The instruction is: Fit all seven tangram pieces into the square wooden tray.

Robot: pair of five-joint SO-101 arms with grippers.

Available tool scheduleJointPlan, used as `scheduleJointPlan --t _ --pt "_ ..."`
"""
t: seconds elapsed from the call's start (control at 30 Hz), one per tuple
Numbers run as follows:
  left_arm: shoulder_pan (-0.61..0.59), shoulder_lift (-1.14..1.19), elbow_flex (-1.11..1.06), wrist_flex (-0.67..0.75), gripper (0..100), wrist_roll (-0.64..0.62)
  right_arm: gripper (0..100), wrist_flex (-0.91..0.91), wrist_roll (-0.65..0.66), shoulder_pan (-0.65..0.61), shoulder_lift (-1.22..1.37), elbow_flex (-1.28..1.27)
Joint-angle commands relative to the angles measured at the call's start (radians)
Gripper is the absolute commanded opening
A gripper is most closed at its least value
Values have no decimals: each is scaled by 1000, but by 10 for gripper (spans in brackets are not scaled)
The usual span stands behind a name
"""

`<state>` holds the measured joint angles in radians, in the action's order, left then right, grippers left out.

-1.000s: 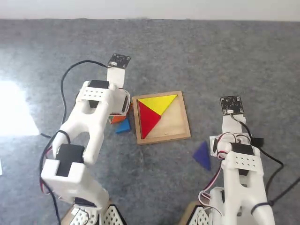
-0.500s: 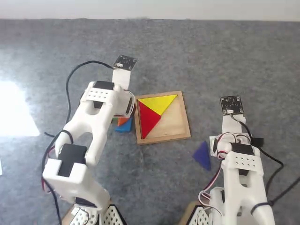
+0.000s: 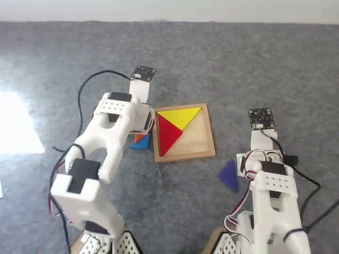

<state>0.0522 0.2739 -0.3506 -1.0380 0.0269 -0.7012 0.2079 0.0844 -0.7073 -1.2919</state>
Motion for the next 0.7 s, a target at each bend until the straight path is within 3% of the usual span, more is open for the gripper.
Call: scheduleJointPlan --t 0.0,0.2,0.37,0.67 --pt "3 52 70 -38 133 -5 519 19 12 -4 -24 5" --pt "49 63 73 -49 107 3 519 19 12 -4 -24 5" --pt "46 71 96 -81 171 -32 519 19 12 -4 -24 5" --pt "51 71 97 -83 175 -48 519 19 12 -4 -24 5"
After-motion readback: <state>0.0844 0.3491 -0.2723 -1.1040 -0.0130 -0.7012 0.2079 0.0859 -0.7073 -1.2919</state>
